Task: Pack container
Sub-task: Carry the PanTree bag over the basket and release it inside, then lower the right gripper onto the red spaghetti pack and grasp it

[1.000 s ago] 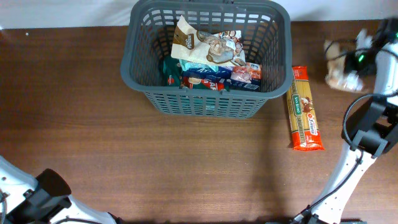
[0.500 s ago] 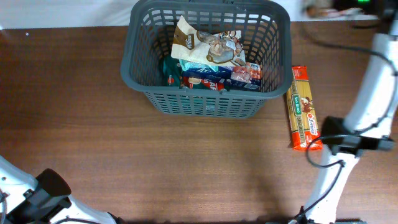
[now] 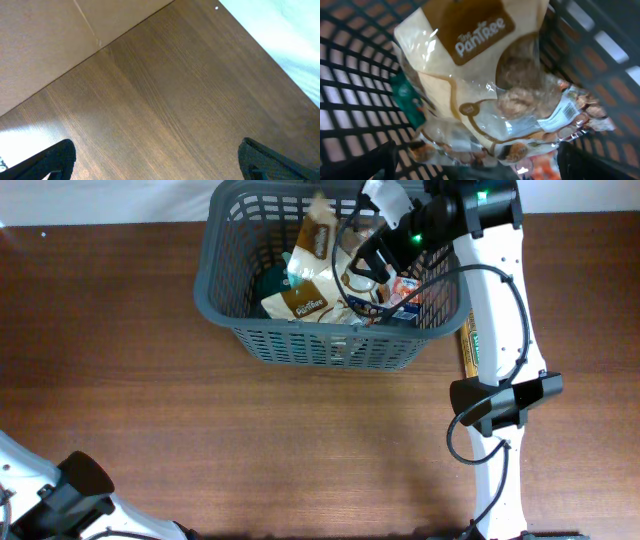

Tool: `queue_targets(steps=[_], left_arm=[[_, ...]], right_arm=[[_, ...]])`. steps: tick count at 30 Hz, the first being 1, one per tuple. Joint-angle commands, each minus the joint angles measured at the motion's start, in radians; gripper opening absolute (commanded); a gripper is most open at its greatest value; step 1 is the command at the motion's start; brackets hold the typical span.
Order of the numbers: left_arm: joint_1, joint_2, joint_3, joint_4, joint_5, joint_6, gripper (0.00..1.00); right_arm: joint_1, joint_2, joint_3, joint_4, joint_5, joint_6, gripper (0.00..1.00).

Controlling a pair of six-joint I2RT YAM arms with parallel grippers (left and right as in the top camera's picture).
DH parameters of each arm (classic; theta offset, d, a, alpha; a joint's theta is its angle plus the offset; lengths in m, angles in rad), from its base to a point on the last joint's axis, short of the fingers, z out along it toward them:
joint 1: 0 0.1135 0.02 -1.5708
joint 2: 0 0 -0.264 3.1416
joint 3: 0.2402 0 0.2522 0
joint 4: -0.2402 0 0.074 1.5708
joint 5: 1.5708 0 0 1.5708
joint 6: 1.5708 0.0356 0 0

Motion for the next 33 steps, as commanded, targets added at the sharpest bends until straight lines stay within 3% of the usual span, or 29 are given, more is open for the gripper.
queue_targets(steps=[1, 8, 14, 19, 27, 33], left_arm=[[0.004, -0.003, -0.001, 0.008, 0.023, 0.02, 0.99], [0.005, -0.003, -0.001, 0.008, 0.023, 0.02, 0.99], [0.005, 0.0, -0.002, 0.011, 0.022, 0.02, 0.99], [0.005, 0.002, -0.003, 0.01, 0.022, 0.021, 0.99], [0.005, 0.002, -0.003, 0.008, 0.022, 0.035, 0.99], [0.005, 0.002, -0.003, 0.009, 0.035, 0.058, 0.99]], right_arm=[[-0.021, -0.035, 0.044, 0.008, 0.104, 0.04, 0.99], [-0.23, -0.204, 0.257, 0.135, 0.189, 0.372, 0.99], [-0.529, -0.231, 0.231, -0.119, 0.323, 0.561, 0.99], [-0.646, -0.24, -0.008, -0.118, 0.257, 0.559, 0.99], [-0.645, -0.24, -0.645, -0.119, 0.258, 0.396, 0.99], [-0.637, -0.265, -1.026, -0.118, 0.23, 0.262, 0.99]])
